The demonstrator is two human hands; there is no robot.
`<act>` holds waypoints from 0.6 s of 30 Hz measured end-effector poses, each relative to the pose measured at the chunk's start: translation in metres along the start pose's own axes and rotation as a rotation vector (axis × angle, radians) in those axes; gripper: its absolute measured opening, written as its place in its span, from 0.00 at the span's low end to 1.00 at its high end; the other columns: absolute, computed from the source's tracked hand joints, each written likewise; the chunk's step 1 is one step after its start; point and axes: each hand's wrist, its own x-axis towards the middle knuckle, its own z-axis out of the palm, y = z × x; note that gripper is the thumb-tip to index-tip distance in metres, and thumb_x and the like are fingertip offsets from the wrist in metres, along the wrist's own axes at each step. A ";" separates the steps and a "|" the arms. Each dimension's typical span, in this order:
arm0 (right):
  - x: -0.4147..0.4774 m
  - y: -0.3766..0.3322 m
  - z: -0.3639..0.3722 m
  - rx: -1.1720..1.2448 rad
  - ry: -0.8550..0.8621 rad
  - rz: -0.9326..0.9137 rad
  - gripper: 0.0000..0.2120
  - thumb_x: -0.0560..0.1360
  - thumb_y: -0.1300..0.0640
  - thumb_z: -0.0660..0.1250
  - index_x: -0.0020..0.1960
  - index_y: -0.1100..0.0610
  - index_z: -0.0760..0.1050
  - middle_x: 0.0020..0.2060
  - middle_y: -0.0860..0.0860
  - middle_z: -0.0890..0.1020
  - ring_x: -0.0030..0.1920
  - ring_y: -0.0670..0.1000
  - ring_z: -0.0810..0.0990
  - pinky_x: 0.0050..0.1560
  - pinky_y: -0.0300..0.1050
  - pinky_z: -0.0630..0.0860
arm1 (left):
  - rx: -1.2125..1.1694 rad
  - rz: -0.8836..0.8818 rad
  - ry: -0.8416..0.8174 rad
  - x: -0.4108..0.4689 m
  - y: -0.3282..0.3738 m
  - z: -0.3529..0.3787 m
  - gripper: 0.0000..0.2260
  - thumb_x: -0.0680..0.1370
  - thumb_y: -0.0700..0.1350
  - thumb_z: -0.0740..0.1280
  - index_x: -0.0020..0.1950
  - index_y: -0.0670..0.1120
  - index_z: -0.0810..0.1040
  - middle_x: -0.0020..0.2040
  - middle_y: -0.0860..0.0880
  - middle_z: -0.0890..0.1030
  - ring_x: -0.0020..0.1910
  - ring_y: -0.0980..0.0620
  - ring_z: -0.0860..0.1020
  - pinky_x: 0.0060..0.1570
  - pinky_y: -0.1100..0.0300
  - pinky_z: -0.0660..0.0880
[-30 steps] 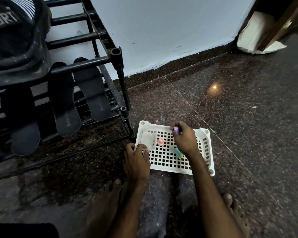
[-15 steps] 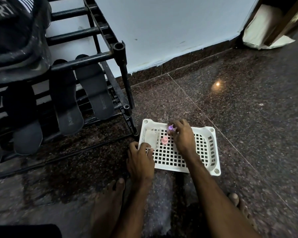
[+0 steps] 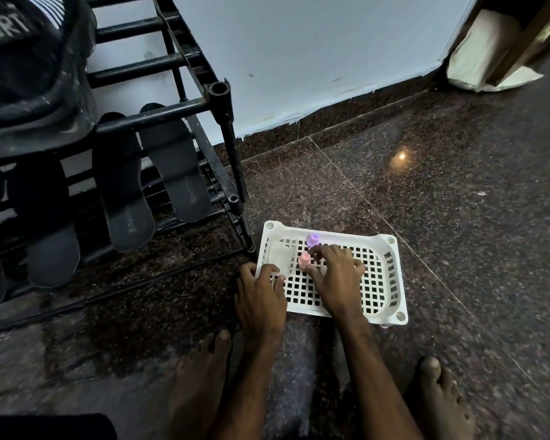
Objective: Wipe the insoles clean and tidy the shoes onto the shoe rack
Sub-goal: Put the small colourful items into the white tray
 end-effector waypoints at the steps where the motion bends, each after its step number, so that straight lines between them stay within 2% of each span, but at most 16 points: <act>1: 0.001 0.000 0.003 -0.021 -0.022 0.014 0.16 0.73 0.44 0.71 0.58 0.46 0.76 0.53 0.43 0.80 0.56 0.49 0.74 0.55 0.51 0.60 | -0.002 0.001 -0.002 0.000 0.001 0.000 0.07 0.75 0.50 0.71 0.52 0.54 0.79 0.55 0.50 0.71 0.52 0.46 0.75 0.44 0.49 0.76; 5: 0.011 -0.004 0.008 -0.055 -0.017 0.059 0.14 0.74 0.48 0.70 0.59 0.48 0.77 0.52 0.45 0.82 0.55 0.52 0.76 0.58 0.54 0.61 | 0.005 0.010 0.011 -0.001 0.001 0.001 0.07 0.74 0.50 0.72 0.52 0.54 0.80 0.55 0.50 0.72 0.52 0.45 0.76 0.43 0.49 0.75; 9: 0.019 -0.008 0.005 -0.071 0.020 0.071 0.11 0.77 0.48 0.67 0.59 0.47 0.76 0.50 0.46 0.82 0.54 0.51 0.76 0.58 0.54 0.61 | 0.040 0.000 0.015 0.001 0.003 0.001 0.09 0.74 0.52 0.72 0.53 0.55 0.79 0.55 0.50 0.72 0.53 0.46 0.75 0.45 0.49 0.74; 11: 0.020 -0.010 0.003 -0.058 0.024 0.089 0.13 0.76 0.48 0.68 0.59 0.47 0.74 0.51 0.45 0.82 0.54 0.51 0.76 0.58 0.53 0.60 | 0.048 -0.001 0.010 0.002 0.005 0.001 0.10 0.75 0.53 0.71 0.54 0.55 0.79 0.55 0.50 0.72 0.54 0.47 0.75 0.46 0.49 0.74; 15: 0.016 -0.007 -0.001 -0.019 0.057 0.136 0.15 0.72 0.49 0.74 0.54 0.47 0.72 0.49 0.43 0.80 0.53 0.50 0.75 0.56 0.53 0.62 | 0.043 -0.007 0.000 0.001 0.007 0.001 0.11 0.75 0.52 0.72 0.56 0.56 0.79 0.56 0.50 0.72 0.55 0.47 0.75 0.47 0.49 0.73; 18: 0.013 -0.001 -0.001 -0.012 0.069 0.209 0.23 0.69 0.46 0.76 0.59 0.49 0.72 0.52 0.45 0.79 0.56 0.51 0.73 0.57 0.54 0.63 | 0.043 -0.005 0.003 0.000 0.007 0.001 0.12 0.74 0.52 0.72 0.56 0.55 0.79 0.56 0.50 0.72 0.55 0.47 0.75 0.47 0.49 0.74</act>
